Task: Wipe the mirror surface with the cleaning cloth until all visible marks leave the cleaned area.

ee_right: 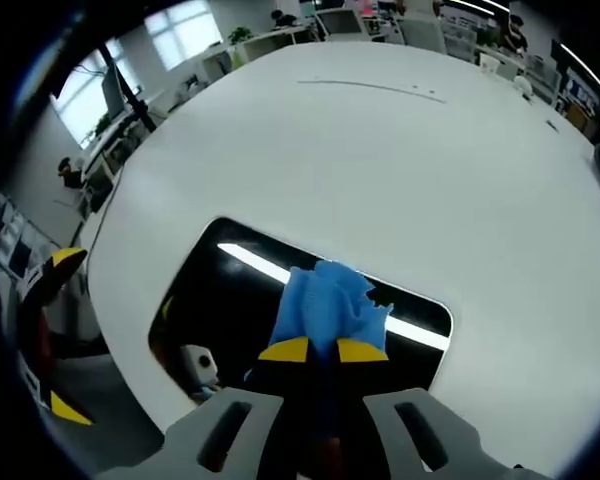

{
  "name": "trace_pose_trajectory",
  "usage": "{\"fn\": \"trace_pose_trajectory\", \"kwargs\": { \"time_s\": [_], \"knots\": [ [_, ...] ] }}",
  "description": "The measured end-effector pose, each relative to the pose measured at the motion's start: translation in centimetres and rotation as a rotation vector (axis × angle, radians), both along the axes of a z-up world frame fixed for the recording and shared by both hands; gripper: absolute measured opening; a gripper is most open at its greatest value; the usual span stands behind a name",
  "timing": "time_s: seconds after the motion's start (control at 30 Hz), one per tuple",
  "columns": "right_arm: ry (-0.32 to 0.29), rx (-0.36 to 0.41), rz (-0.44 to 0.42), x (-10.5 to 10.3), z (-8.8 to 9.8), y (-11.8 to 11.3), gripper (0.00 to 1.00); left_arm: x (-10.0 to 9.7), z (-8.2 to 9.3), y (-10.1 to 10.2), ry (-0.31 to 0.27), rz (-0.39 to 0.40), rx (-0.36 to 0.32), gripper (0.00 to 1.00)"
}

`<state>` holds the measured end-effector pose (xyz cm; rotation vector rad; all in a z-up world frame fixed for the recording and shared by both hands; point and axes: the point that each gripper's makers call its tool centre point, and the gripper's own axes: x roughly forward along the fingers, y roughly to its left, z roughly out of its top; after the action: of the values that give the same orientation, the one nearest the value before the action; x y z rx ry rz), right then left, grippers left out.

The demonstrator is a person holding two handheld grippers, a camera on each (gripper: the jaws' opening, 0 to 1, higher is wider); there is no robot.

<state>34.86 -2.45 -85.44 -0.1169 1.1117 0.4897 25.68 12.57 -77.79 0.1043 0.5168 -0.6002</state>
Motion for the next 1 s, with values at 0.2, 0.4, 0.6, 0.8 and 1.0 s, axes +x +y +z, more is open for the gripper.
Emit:
{"fn": "trace_pose_trajectory", "kwargs": {
  "time_s": [0.2, 0.4, 0.6, 0.8, 1.0],
  "knots": [
    [-0.018, 0.022, -0.028, -1.2, -0.1, -0.2, 0.02, 0.0, -0.1, 0.0, 0.0, -0.004, 0.002, 0.99],
    [-0.038, 0.027, -0.014, -2.4, -0.1, -0.2, 0.02, 0.1, 0.0, 0.1, -0.003, -0.001, 0.001, 0.99],
    [-0.021, 0.04, -0.027, -3.5, -0.1, -0.2, 0.02, 0.0, -0.2, 0.1, 0.002, -0.005, 0.002, 0.99],
    [-0.013, 0.058, -0.043, -4.5, 0.0, -0.2, 0.02, 0.0, -0.3, -0.1, 0.005, -0.018, 0.01, 0.99],
    [-0.005, 0.072, -0.045, -5.4, 0.0, -0.2, 0.02, 0.0, -0.4, 0.0, 0.005, -0.015, 0.009, 0.99]
  ]
}}
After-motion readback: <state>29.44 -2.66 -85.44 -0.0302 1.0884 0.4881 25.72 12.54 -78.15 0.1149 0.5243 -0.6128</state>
